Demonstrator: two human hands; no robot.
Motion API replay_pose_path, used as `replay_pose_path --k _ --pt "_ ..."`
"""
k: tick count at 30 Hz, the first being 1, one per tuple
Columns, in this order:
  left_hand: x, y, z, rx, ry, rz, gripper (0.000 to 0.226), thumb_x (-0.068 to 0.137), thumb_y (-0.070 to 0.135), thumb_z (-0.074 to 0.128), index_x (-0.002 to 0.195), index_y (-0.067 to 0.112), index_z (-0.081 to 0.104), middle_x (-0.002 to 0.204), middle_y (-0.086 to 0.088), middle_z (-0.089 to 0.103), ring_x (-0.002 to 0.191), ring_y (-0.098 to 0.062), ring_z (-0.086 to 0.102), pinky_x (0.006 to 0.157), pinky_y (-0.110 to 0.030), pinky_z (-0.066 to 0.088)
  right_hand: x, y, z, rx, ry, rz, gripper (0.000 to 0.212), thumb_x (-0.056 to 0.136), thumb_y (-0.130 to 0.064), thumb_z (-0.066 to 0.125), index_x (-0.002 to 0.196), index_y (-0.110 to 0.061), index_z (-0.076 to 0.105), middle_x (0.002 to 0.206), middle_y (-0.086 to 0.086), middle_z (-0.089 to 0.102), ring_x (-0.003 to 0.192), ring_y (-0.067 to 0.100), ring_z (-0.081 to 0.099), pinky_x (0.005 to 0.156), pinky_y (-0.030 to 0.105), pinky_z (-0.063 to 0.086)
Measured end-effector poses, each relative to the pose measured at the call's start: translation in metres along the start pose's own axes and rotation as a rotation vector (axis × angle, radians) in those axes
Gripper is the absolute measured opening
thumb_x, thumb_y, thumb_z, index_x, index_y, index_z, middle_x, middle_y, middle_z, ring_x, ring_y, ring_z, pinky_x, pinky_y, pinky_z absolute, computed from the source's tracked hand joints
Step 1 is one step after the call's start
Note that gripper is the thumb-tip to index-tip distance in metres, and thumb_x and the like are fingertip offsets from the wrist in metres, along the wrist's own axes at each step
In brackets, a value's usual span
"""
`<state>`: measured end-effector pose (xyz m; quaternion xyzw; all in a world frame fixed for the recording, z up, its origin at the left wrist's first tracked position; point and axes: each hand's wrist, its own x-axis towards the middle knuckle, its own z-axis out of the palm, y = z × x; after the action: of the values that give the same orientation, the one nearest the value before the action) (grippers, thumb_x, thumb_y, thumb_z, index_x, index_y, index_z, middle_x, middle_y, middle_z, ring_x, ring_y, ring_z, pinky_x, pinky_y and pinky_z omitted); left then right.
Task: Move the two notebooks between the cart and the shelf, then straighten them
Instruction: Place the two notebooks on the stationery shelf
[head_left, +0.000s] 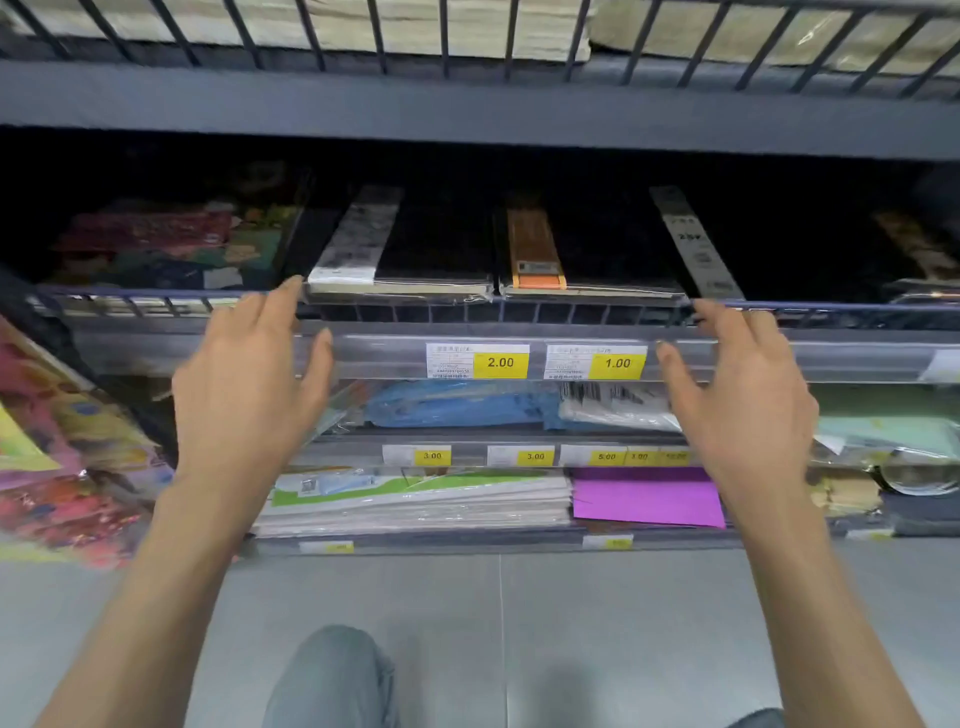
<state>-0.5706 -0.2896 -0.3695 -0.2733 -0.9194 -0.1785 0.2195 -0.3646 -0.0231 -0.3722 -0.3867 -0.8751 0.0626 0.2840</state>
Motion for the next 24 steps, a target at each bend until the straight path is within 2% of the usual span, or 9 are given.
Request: replay_pose_path --k 2,4,6,10,12,16,19,24 --pt "-0.004 0.001 -0.008 0.094 -0.124 0.047 0.062 0.093 0.029 0.062 0.146 0.004 0.041 0.11 -0.02 0.061 0.101 -0.043 0.055 0.06 -0.047 0.048 -0.003 0.0 -0.012 -0.073 -0.08 -0.057 0.041 0.094 -0.032 0.062 0.131 -0.013 0.058 0.12 0.012 0.056 0.108 0.035 0.055 0.066 0.038 0.044" --pt "-0.006 0.0 -0.018 0.159 -0.206 0.081 0.068 0.089 0.029 0.067 0.146 0.001 0.04 0.105 -0.022 0.06 0.094 -0.043 0.055 0.06 -0.048 0.049 -0.003 -0.001 -0.023 -0.101 -0.185 -0.107 0.037 0.091 -0.025 0.067 0.122 -0.006 0.063 0.115 0.017 0.059 0.104 0.04 0.055 0.069 0.043 0.05" --pt "-0.004 -0.001 -0.03 0.203 -0.263 0.114 0.062 0.087 0.028 0.07 0.137 -0.001 0.05 0.102 -0.023 0.06 0.088 -0.043 0.056 0.06 -0.048 0.05 0.0 -0.005 -0.033 -0.126 -0.306 -0.135 0.034 0.089 -0.024 0.068 0.116 -0.003 0.065 0.114 0.02 0.06 0.101 0.043 0.055 0.076 0.048 0.052" --pt "0.002 0.009 -0.064 0.249 -0.433 0.142 0.047 0.081 0.032 0.076 0.113 -0.001 0.066 0.096 -0.025 0.063 0.083 -0.045 0.061 0.063 -0.049 0.051 0.008 -0.026 -0.059 -0.212 -0.592 -0.145 0.046 0.091 -0.033 0.066 0.13 -0.01 0.057 0.132 0.016 0.052 0.119 0.037 0.048 0.094 0.047 0.045" --pt "0.011 0.024 -0.088 0.248 -0.532 0.128 0.049 0.085 0.039 0.072 0.117 0.003 0.065 0.102 -0.023 0.065 0.092 -0.043 0.062 0.072 -0.049 0.051 0.012 -0.039 -0.077 -0.21 -0.687 -0.156 0.049 0.092 -0.034 0.063 0.133 -0.01 0.054 0.138 0.015 0.047 0.125 0.035 0.043 0.1 0.046 0.042" --pt "0.034 0.055 -0.137 0.269 -0.678 0.111 0.053 0.096 0.05 0.051 0.136 0.014 0.05 0.13 -0.013 0.056 0.122 -0.035 0.051 0.093 -0.046 0.045 0.027 -0.073 -0.123 -0.137 -0.838 -0.162 0.051 0.093 -0.036 0.062 0.137 -0.013 0.051 0.14 0.014 0.046 0.129 0.034 0.041 0.101 0.046 0.043" --pt "0.052 0.077 -0.178 0.257 -0.785 0.135 0.053 0.098 0.048 0.049 0.14 0.015 0.046 0.135 -0.013 0.052 0.127 -0.034 0.047 0.099 -0.047 0.044 0.043 -0.103 -0.166 -0.146 -0.917 -0.207 0.054 0.095 -0.037 0.059 0.143 -0.017 0.046 0.14 0.013 0.045 0.13 0.034 0.041 0.102 0.045 0.042" --pt "0.085 0.11 -0.251 0.239 -0.866 0.168 0.051 0.1 0.043 0.047 0.142 0.015 0.044 0.137 -0.014 0.049 0.127 -0.036 0.044 0.1 -0.049 0.041 0.074 -0.128 -0.249 -0.201 -0.914 -0.215 0.06 0.095 -0.041 0.058 0.146 -0.016 0.04 0.141 0.016 0.042 0.13 0.036 0.039 0.102 0.049 0.043"
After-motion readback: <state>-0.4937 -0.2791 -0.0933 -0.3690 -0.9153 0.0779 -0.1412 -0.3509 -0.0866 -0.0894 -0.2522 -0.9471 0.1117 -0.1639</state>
